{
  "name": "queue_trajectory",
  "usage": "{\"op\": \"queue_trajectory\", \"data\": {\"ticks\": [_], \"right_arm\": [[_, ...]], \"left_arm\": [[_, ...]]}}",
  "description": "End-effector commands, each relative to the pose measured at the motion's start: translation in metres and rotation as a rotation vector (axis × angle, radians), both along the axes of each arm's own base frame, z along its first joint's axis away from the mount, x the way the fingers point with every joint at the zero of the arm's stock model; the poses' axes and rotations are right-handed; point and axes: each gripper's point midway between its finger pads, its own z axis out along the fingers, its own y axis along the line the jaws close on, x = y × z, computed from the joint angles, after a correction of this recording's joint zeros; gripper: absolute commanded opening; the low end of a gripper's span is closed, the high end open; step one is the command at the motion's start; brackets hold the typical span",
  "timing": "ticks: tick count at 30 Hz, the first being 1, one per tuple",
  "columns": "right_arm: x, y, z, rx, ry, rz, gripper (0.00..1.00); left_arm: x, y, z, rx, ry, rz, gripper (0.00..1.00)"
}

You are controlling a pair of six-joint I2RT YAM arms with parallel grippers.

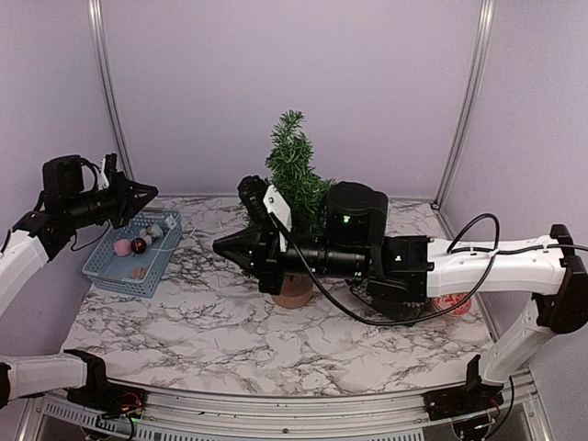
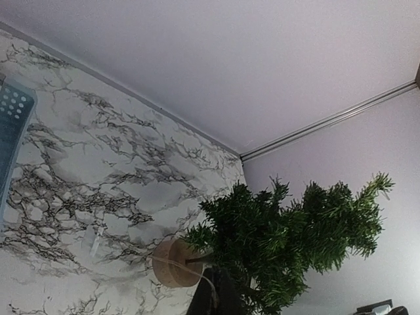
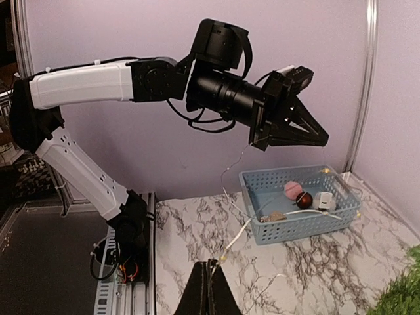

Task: Decorate the small christmas tree

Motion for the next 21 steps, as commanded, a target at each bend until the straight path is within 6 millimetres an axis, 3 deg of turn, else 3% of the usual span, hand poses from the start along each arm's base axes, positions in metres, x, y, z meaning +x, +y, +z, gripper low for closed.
{"op": "queue_trajectory", "data": {"ticks": [1, 5, 10, 12, 13, 16, 18, 21], "right_arm": [[-0.011, -0.012, -0.021, -0.084, 0.112, 0.025, 0.0], [-0.012, -0.018, -0.034, -0.133, 0.136, 0.016, 0.0], [-0.012, -0.023, -0.043, -0.181, 0.158, 0.0, 0.0], [-0.011, -0.025, -0.045, -0.202, 0.162, -0.005, 0.0], [-0.01, -0.025, -0.045, -0.209, 0.162, -0.004, 0.0], [-0.014, -0.028, -0.051, -0.257, 0.148, 0.019, 0.0], [-0.015, -0.031, -0.051, -0.273, 0.138, 0.029, 0.0], [-0.017, -0.037, -0.052, -0.29, 0.134, 0.045, 0.0]], "left_arm": [[-0.019, -0.009, -0.052, 0.089, 0.053, -0.074, 0.0], [-0.029, -0.016, -0.096, 0.145, 0.117, -0.12, 0.0], [-0.035, -0.024, -0.129, 0.197, 0.163, -0.184, 0.0], [-0.036, -0.025, -0.138, 0.212, 0.176, -0.208, 0.06], [-0.037, -0.026, -0.14, 0.224, 0.176, -0.22, 0.1], [-0.039, -0.022, -0.135, 0.297, 0.155, -0.235, 0.36], [-0.04, -0.017, -0.121, 0.354, 0.097, -0.233, 0.6], [-0.047, -0.013, -0.097, 0.417, -0.005, -0.24, 0.77]]}}
